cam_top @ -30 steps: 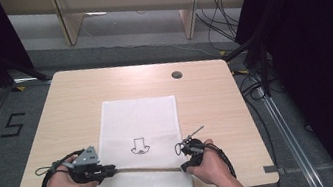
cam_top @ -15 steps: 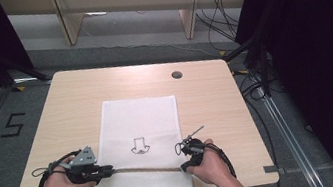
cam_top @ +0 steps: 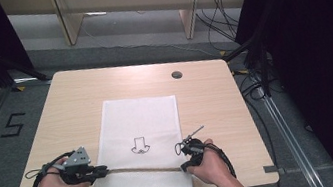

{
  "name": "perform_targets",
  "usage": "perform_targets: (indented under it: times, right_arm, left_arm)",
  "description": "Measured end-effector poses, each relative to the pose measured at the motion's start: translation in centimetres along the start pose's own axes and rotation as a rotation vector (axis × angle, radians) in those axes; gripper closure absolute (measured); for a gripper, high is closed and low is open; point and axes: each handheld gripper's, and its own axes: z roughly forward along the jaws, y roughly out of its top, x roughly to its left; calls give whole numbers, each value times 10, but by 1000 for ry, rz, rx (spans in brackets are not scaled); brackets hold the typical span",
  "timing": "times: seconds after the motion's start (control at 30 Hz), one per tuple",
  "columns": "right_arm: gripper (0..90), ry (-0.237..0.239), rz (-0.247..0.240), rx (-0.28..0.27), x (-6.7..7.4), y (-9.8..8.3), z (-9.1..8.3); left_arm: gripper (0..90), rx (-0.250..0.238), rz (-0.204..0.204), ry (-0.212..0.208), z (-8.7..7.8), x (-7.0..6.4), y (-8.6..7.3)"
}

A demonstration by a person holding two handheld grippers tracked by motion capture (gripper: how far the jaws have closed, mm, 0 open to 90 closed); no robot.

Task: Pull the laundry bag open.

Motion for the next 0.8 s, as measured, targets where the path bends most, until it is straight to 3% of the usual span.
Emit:
perform_targets:
  times: [0.13, 0.17, 0.2, 0.37, 0.47, 0.5, 0.57, 0.6, 0.7, 0.8]
  right_arm:
    - [900, 0, -9, -5, 0, 0, 0]
    - [900, 1, -9, -6, -1, 0, 0]
    - [900, 1, -10, -7, -1, 0, 0]
    - [900, 0, -7, -5, -1, 0, 0]
    - [900, 5, -10, -5, -1, 0, 0]
    - [900, 4, -10, -5, -1, 0, 0]
    - [900, 5, -9, -4, -1, 0, 0]
    - [900, 5, -9, -4, -1, 0, 0]
    - [900, -1, -16, 2, -1, 0, -1]
    - [900, 1, -17, 5, -1, 0, -1]
  left_arm:
    - [816, 6, 8, 11, -2, 2, -2]
    - [816, 7, -12, 14, -2, 2, -2]
    - [816, 16, 14, 26, -3, 4, -3]
    - [817, 14, -29, 46, -6, 7, -6]
    - [816, 38, -19, 64, -8, 11, -8]
    - [817, 49, -32, 79, -8, 11, -9]
    - [817, 64, -12, 82, -10, 12, -10]
    - [816, 63, -39, 99, -10, 12, -11]
    - [816, 83, -31, 123, -13, 14, -14]
    - [817, 90, -51, 138, -15, 17, -19]
